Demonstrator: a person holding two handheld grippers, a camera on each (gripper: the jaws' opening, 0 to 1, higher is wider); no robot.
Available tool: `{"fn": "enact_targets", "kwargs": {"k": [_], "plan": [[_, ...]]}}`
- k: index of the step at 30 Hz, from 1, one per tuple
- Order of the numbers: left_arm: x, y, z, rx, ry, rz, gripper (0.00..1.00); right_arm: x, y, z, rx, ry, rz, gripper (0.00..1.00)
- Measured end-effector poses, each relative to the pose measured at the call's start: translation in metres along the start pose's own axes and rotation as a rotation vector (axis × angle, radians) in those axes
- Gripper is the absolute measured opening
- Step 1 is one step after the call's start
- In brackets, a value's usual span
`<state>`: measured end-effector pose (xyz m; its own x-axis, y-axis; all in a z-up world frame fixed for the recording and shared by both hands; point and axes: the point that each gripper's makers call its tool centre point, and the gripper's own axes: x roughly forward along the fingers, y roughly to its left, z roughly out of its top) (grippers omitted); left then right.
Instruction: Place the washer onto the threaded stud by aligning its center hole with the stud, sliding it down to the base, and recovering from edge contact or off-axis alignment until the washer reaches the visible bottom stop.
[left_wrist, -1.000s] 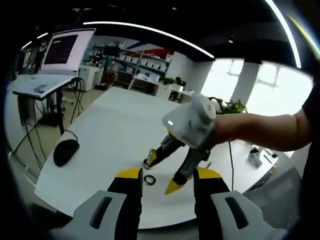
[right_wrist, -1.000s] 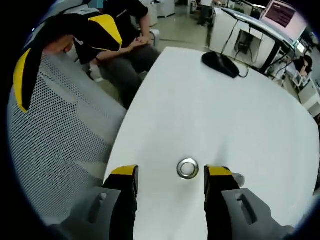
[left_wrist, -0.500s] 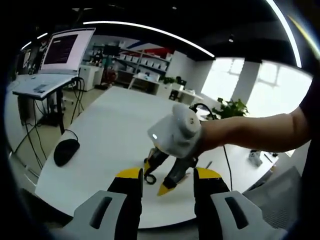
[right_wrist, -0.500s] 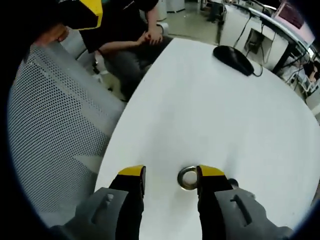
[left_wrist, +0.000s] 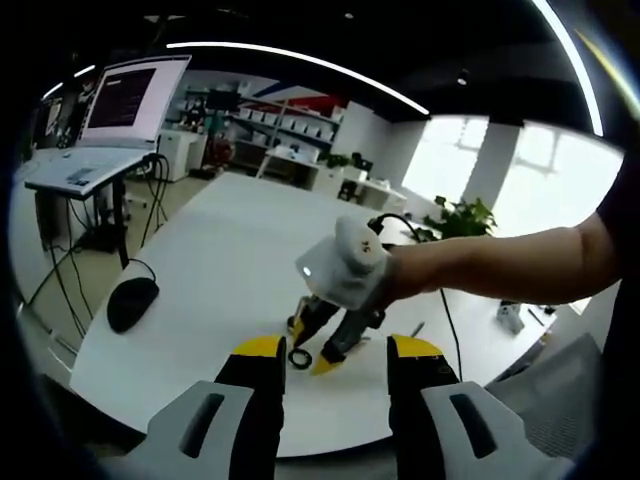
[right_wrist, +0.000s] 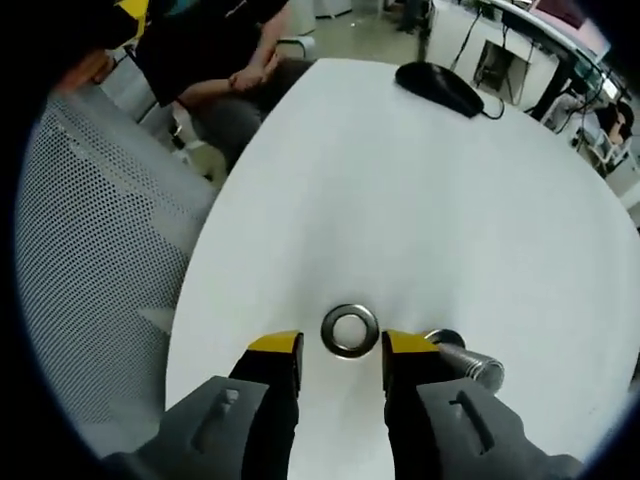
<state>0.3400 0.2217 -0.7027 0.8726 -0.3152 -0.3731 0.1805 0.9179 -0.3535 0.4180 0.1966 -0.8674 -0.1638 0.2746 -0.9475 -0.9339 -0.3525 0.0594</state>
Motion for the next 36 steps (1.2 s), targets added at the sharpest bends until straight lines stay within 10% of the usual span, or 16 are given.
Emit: {"fn": "enact_targets", "kwargs": {"k": [6, 15, 36], "plan": [[0.000, 0.000, 0.000, -0.001, 0.001, 0.001, 0.38, 0.002, -0.003, 0.000, -0.151, 0.052, -0.035, 0.30], [0.000, 0.001, 0.000, -0.003, 0.000, 0.005, 0.38, 0.003, -0.004, 0.001, -0.102, 0.127, -0.038, 0.27], [0.000, 0.000, 0.000, -0.005, -0.004, 0.000, 0.38, -0.035, 0.003, 0.008, 0.019, -0.006, -0.007, 0.23]]}}
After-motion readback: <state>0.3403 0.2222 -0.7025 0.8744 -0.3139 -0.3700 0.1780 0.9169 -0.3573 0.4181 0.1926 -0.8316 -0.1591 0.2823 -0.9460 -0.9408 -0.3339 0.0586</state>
